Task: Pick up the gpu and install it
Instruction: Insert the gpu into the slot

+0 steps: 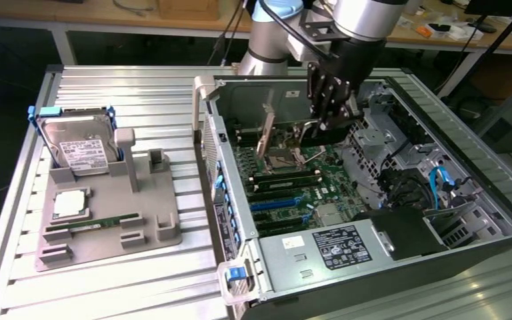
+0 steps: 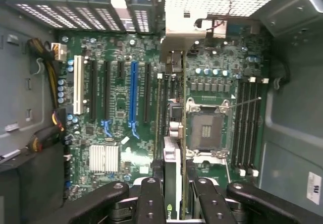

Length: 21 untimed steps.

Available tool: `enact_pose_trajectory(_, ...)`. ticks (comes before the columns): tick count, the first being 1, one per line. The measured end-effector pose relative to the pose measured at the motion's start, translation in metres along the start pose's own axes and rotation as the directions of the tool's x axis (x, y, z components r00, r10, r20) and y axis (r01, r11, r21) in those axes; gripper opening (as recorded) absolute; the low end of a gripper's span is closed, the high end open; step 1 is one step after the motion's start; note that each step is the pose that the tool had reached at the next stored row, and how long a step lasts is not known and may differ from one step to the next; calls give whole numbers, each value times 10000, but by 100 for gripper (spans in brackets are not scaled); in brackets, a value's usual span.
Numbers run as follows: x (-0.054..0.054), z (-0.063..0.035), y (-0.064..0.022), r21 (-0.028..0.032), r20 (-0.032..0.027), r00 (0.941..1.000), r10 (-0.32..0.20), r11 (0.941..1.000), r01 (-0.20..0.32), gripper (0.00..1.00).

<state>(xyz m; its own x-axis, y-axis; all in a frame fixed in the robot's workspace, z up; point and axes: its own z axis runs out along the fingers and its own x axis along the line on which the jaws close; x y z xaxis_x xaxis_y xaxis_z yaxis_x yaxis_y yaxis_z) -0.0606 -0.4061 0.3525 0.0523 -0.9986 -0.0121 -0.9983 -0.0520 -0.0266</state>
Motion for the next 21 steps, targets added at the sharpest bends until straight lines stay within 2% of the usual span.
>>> enact_pose_trajectory(5, 159, 5, 8, -8, 1, 10000, 0, 10000, 0, 27)
enact_pose_trajectory(6, 175, 7, 6, -49, 2, 10000, 1, 10000, -1, 27)
enact_pose_trajectory(7, 191, 9, 1, -118, 6, 10000, 1, 9999, -1, 27)
enact_pose_trajectory(9, 220, 15, -10, -297, 16, 10000, 5, 9996, -5, 27)
enact_pose_trajectory(10, 237, 19, -10, -338, 18, 10000, 6, 9994, -5, 27)
enact_pose_trajectory(17, 409, 110, 2, -354, 19, 10000, 5, 9994, -4, 27)
enact_pose_trajectory(21, 439, 183, 12, -354, 11, 10000, 5, 9994, -4, 27)
